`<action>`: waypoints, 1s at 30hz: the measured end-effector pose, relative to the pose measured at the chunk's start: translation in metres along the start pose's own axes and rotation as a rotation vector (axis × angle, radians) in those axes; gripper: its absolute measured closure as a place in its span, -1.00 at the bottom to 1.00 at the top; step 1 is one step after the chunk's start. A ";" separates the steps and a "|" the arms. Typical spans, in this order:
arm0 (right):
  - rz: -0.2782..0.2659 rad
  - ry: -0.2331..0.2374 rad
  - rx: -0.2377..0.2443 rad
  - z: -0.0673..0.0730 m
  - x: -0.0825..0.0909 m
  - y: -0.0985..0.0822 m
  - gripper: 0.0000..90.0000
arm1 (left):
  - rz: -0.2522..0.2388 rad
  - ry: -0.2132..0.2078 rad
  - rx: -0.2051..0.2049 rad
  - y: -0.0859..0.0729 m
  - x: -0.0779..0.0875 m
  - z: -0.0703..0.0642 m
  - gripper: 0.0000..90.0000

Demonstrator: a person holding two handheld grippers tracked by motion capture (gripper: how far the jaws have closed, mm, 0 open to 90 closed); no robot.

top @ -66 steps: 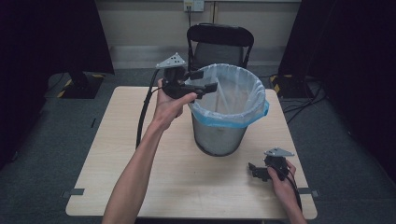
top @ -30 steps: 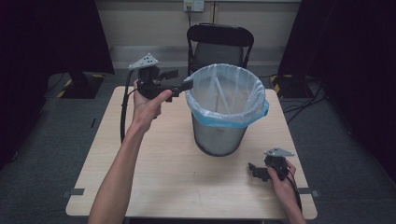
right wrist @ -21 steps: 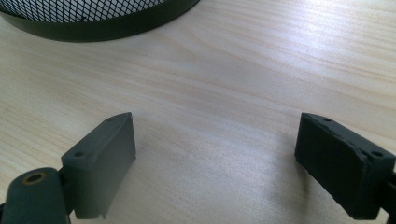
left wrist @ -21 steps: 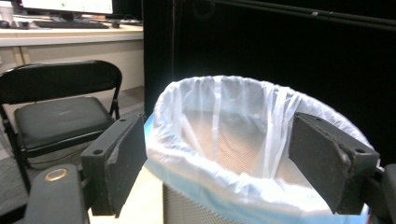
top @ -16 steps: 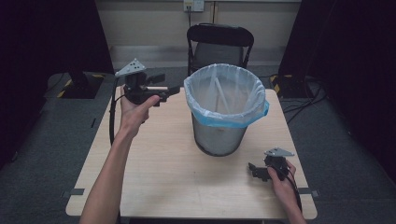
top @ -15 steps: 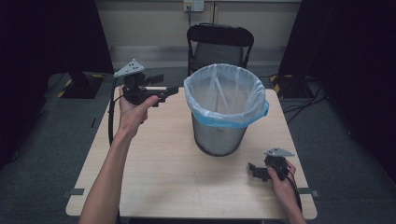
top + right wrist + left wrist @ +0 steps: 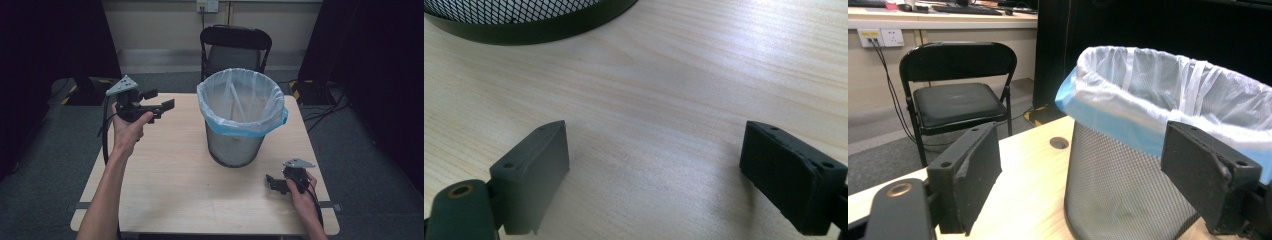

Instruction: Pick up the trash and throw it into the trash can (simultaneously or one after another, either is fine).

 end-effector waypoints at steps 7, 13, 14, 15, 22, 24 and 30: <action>-0.001 0.000 -0.002 0.000 0.000 0.000 -0.74 | 0.039 0.018 -0.010 -0.015 0.006 0.004 -0.65; 0.000 0.000 0.000 0.000 0.000 0.000 -0.74 | 0.064 0.019 -0.018 -0.030 0.012 0.004 -0.65; 0.000 0.000 0.000 0.000 0.000 0.000 -0.74 | 0.075 0.016 -0.022 -0.038 0.015 0.004 -0.65; 0.000 0.000 0.000 0.000 0.000 0.000 -0.74 | 0.077 0.016 -0.016 -0.041 0.016 0.005 -0.65; 0.000 0.000 0.000 0.000 0.000 0.000 -0.74 | 0.124 0.058 -0.005 -0.064 0.026 0.010 -0.65; -0.001 0.000 -0.002 0.000 0.000 0.000 -0.74 | 0.150 0.058 -0.008 -0.069 0.027 0.010 -0.65; -0.001 0.000 -0.002 0.000 0.000 0.000 -0.74 | 0.219 0.103 -0.017 -0.096 0.028 0.012 -0.65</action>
Point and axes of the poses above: each handheld gripper's, and its own axes: x roughly backward along the jaws, y roughly out of its top, z roughly to its left, the point moved 6 cm from there along -x, roughly forward along the jaws, and after that the axes turned 12 degrees about -x, right-handed, at the moved point
